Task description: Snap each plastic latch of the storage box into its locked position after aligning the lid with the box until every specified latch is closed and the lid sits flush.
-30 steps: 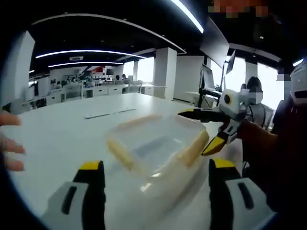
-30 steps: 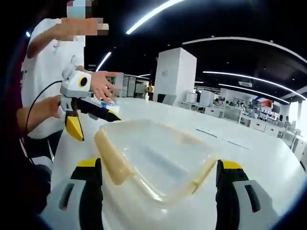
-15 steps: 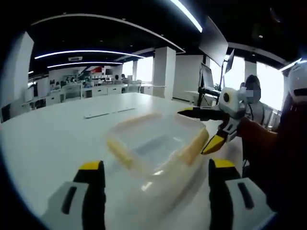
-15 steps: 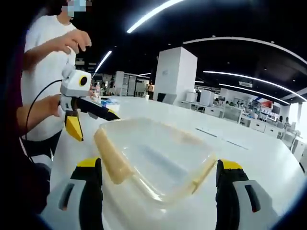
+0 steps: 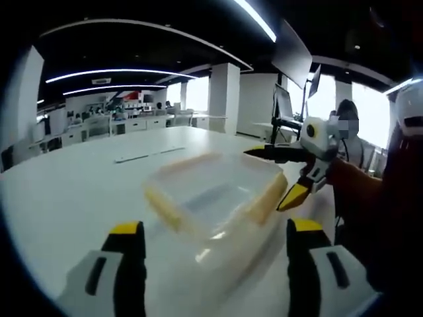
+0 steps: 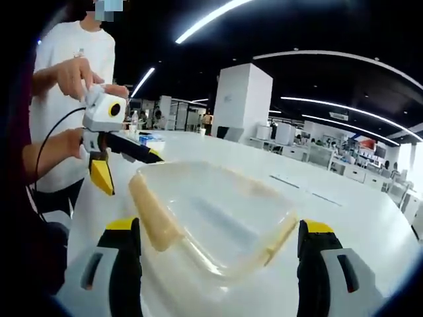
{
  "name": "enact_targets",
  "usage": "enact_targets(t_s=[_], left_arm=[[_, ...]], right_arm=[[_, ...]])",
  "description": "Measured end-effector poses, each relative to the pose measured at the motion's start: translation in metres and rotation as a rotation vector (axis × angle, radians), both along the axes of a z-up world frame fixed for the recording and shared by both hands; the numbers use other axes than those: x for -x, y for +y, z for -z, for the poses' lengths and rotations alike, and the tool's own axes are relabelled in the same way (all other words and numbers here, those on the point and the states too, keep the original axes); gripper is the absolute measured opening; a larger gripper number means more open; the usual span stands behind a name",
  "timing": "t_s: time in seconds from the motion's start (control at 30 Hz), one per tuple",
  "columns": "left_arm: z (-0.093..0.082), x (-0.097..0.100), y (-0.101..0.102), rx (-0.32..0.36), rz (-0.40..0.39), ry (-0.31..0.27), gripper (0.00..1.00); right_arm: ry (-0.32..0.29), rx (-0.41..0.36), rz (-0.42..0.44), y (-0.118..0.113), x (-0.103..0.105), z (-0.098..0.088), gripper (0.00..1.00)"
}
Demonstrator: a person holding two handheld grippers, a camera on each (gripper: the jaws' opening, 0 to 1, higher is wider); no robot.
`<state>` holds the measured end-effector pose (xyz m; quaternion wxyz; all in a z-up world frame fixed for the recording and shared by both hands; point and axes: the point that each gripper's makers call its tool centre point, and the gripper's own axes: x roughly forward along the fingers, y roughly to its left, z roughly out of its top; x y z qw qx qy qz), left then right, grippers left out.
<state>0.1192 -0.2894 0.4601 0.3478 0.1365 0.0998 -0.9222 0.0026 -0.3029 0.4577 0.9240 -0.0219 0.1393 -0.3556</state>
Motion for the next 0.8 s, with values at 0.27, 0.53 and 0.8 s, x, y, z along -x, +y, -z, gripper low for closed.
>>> enact_targets(t_s=[0.27,0.53,0.8], left_arm=[[0.019,0.001,0.001,-0.042,0.004,-0.041,0.9],[0.008,0.008,-0.004,0.015,0.045,-0.037,0.91],[0.031,0.016,-0.002,0.006,0.076,-0.079,0.74]], right_arm=[[0.01,-0.002,-0.007,0.001,0.0,0.002,1.0],[0.028,0.003,-0.015,0.002,-0.001,0.003,1.0],[0.09,0.034,-0.038,0.008,0.002,0.004,1.0]])
